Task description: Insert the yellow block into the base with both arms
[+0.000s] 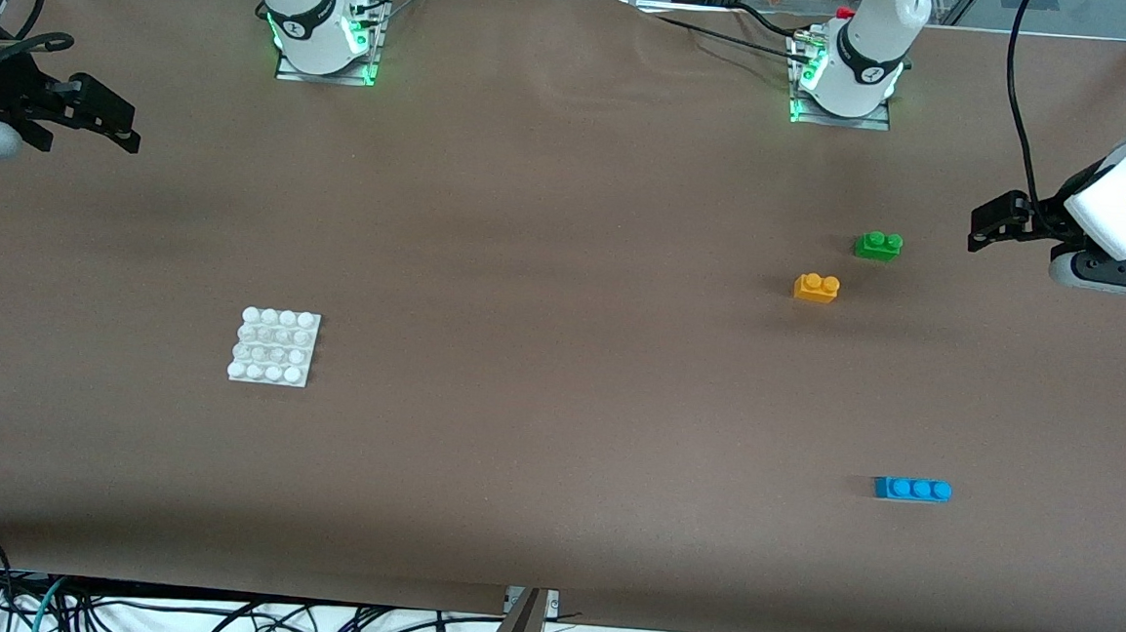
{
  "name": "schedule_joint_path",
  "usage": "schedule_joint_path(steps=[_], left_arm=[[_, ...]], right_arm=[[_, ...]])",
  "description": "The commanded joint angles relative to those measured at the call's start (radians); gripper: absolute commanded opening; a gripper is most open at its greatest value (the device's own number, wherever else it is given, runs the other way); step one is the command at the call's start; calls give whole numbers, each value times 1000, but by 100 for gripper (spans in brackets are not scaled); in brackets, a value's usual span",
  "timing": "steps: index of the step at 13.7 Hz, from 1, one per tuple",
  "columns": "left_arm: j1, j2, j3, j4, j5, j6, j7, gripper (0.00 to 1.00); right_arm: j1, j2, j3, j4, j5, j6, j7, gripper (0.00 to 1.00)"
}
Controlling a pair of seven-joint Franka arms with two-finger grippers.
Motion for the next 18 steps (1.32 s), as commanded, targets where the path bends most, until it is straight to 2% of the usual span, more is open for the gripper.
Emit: schedule_joint_path(steps=[1,18], left_arm=[[4,-9,-4,8,1,-12,22,100],[4,-9,-2,8,0,-15,21,100]], right_arm=[[-12,-3,13,18,-13,-15,3,99],[-11,-3,13,18,-34,-21,3,99]])
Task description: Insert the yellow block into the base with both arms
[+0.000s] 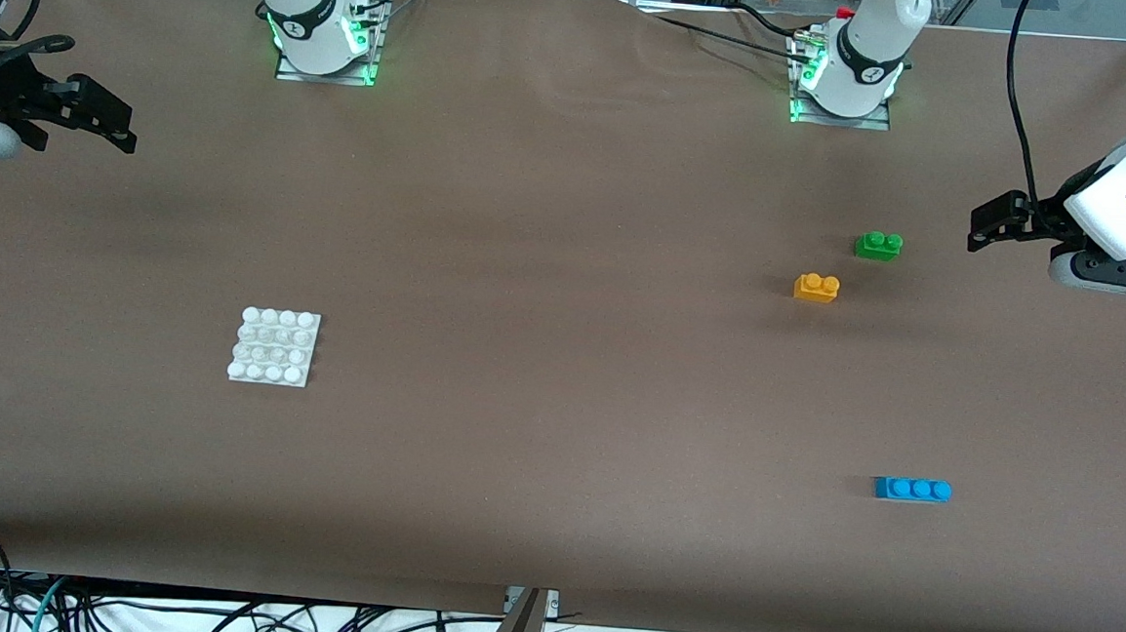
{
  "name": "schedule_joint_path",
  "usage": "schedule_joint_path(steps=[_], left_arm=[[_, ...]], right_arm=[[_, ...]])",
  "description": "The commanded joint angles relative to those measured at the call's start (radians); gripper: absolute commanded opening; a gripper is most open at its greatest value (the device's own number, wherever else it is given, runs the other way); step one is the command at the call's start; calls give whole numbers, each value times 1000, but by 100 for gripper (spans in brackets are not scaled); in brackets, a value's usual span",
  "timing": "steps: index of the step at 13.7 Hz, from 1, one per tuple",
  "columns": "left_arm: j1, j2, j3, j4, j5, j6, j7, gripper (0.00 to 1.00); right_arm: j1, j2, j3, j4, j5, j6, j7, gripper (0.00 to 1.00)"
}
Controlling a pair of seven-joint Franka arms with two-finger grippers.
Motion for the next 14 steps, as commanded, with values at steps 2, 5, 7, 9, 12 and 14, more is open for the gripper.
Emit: schedule_joint_path(steps=[2,5,7,9,12,14], left_arm=[[4,-9,-2,8,0,-20,21,100],[4,-9,0,8,0,-20,22,100],[4,-9,0,8,0,-20,22,100],[4,-9,0,8,0,-20,22,100],[4,-9,0,8,0,-20,22,100],[4,-9,0,8,0,-20,22,100]], right_arm=[[-12,-3,11,18,-15,-21,3,99],[-11,-3,10,15,-15,-21,3,99],[-12,-1,10,9,-15,-15,5,99],[-14,8,5,-14,-15,14,11,99],[-19,47,-9,-104,-15,146,12,99],[-17,95,-9,-123,-16,198,15,99]])
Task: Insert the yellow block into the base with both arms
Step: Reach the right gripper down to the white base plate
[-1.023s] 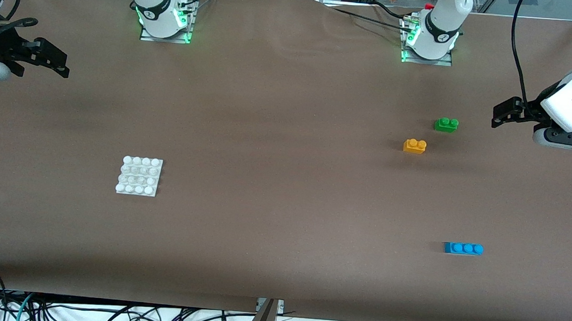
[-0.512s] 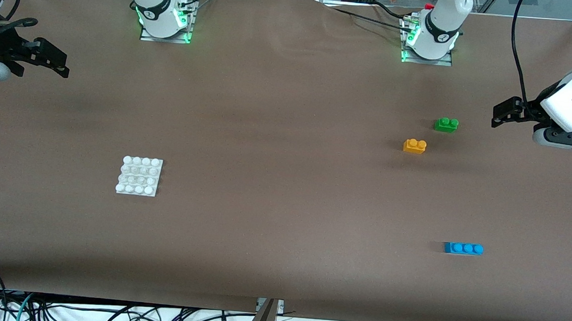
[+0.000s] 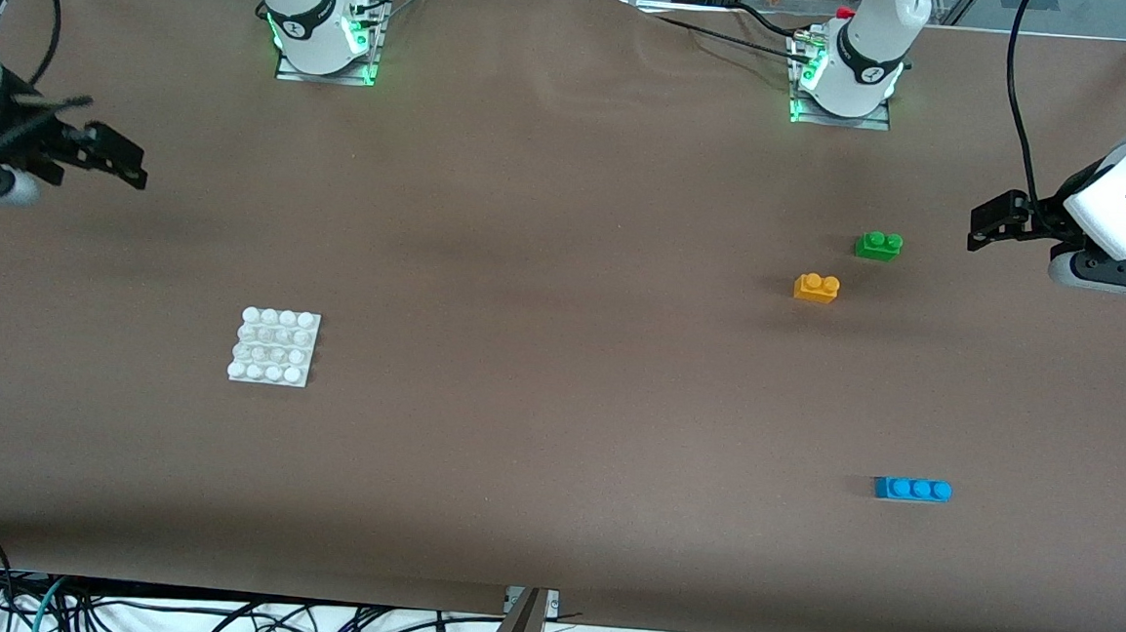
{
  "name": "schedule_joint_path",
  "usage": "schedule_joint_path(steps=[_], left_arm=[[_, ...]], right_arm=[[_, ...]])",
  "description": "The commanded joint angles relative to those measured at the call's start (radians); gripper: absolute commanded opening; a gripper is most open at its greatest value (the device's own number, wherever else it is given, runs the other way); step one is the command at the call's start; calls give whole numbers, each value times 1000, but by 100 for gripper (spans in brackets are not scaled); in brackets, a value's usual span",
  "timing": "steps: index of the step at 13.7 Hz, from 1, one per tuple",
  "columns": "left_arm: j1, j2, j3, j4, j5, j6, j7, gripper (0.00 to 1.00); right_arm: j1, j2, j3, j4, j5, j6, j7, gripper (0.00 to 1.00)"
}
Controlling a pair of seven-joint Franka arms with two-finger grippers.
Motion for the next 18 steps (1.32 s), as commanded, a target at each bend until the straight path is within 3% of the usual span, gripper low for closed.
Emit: schedule_joint_path(steps=[1,8,9,11,13,18], left_arm=[[4,-9,0,8,0,-17,22,100],[4,-9,0,8,0,-17,22,100],[4,-9,0,8,0,-17,22,100],[4,-9,0,8,0,-17,22,100],[4,-9,1,8,0,-17,22,100],[4,-9,1,8,0,-17,22,100]], right_arm=[[-7,61,8,-21,-15,58,16,99],[-15,179,7,-21,-1,146,10,99],[-21,194,8,-48,1,204,13,99],[-24,159,8,-259,1,454,4,99],[-26,158,8,-392,2,648,4,99],[-61,265,11,-435,1,827,4,99]])
